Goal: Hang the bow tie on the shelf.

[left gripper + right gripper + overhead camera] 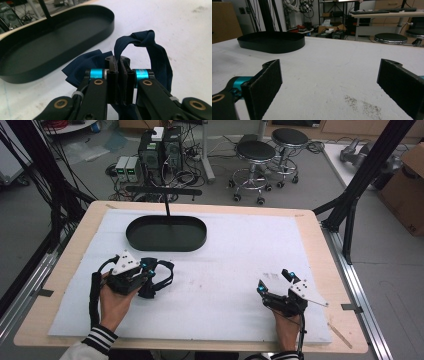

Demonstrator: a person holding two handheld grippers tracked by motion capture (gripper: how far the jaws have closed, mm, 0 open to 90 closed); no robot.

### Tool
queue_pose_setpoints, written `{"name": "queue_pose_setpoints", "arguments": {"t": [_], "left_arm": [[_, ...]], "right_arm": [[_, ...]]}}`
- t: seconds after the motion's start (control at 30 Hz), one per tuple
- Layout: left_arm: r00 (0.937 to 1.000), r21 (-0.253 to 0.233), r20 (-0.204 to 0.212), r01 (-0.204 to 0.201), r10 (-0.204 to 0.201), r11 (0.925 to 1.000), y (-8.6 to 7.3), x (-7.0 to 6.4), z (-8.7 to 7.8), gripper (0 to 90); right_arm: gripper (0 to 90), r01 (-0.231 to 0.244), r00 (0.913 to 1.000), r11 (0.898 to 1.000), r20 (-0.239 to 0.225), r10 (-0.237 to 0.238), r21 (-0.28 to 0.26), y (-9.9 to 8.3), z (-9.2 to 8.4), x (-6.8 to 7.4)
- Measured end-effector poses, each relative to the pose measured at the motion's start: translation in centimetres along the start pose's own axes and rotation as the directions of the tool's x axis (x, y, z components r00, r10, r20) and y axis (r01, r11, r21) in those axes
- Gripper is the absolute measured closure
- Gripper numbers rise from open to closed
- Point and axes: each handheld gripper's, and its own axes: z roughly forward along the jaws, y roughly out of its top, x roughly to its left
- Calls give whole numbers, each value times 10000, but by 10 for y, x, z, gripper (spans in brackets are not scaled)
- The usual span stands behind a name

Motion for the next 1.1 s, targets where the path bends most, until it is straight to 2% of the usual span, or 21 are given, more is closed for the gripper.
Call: {"name": "queue_pose_setpoints", "arguments": {"t": [0.17,0.33,0.4,0.5,0.63,0.87,1.1], "left_arm": [[9994,-512,-311,165,-181,9986,11,10,-5,854],[9960,-1120,-573,621,-688,9918,19,22,-8,854],[9948,-1317,-559,768,-847,9883,23,26,-8,855],[9937,-1482,-186,1067,-1107,9832,27,32,-7,854],[9938,-1651,-311,1003,-1069,9812,31,35,-7,854],[9887,-2225,-477,1285,-1424,9664,40,45,-6,856],[9894,-2580,-727,1031,-1257,9606,57,54,0,855]], "right_arm": [[49,3,10000,10000,1,-3,6,0,0,0],[49,31,10000,10000,-2,-31,8,0,0,0],[49,54,10000,10000,6,-54,-5,0,0,0],[49,40,10000,10000,4,-40,1,0,0,0],[49,68,10000,10000,8,-68,3,0,0,0],[49,33,10000,10000,14,-33,22,0,0,1],[49,23,10000,10000,-3,-23,-8,0,0,1]]}}
